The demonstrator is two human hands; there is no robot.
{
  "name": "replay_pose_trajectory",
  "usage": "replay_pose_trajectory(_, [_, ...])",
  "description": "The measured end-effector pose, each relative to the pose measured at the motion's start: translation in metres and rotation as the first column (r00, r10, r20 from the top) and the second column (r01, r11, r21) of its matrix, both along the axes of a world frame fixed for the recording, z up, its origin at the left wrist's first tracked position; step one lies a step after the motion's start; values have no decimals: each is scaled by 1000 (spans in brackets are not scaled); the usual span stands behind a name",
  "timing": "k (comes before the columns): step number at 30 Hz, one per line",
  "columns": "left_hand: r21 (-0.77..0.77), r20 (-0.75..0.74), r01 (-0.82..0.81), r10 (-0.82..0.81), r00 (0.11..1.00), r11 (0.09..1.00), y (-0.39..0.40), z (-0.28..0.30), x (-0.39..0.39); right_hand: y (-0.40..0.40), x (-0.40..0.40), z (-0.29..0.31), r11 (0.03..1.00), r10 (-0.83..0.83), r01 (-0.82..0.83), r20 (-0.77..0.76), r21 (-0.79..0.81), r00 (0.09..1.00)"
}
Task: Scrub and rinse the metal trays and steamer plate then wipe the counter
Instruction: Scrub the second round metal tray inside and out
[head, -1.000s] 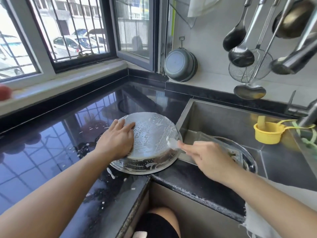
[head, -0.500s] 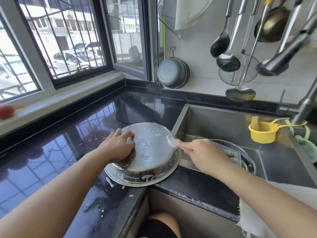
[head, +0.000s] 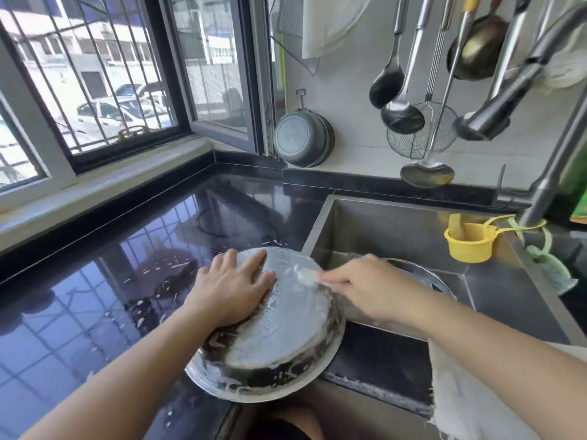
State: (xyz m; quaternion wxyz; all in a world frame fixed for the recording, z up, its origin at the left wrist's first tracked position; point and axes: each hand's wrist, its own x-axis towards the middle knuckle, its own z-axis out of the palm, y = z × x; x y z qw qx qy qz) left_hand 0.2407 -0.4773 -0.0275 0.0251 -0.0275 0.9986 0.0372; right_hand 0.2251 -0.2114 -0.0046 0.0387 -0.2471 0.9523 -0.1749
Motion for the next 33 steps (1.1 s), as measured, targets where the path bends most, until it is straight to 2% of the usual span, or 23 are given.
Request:
replay_pose_trajectory(3, [-19, 29, 66, -66, 997, 998, -6, 1, 0, -2, -24, 2, 998, -46, 47, 12, -30, 999])
replay_pose_trajectory(7, [-31, 38, 109, -108, 993, 994, -11, 1, 0, 15, -10, -4, 997, -35, 37, 24, -67, 999])
replay_pose_trajectory(11, [-34, 24, 106, -106, 994, 994, -8, 0, 0, 44, 19, -4, 997, 27, -13, 209, -70, 978])
replay_pose_trajectory(16, [-46, 29, 104, -103, 994, 994, -7, 0, 0, 16, -18, -15, 971, -110, 134, 128, -196, 986])
replay_pose_trajectory(19, [-47, 35, 92, -91, 995, 995, -6, 1, 1, 6, -29, -16, 960, -125, 158, 152, -232, 980])
replay_pose_trajectory(26, [-58, 34, 82, -80, 996, 995, -7, -3, -5, 32, 66, -31, 937, -100, 169, 228, -305, 968])
replay_pose_trajectory(28, [-57, 38, 79, -77, 996, 995, -6, -3, -5, 28, 78, -36, 934, -87, 145, 186, -325, 979])
replay_pose_trajectory(31, [-52, 39, 74, -72, 997, 996, -5, -1, -2, 25, 64, -33, 931, -187, 209, 101, -298, 977])
replay_pose_trajectory(33, [-47, 36, 72, -71, 997, 996, -3, 0, -1, 24, 68, -30, 933, -196, 213, 87, -291, 977])
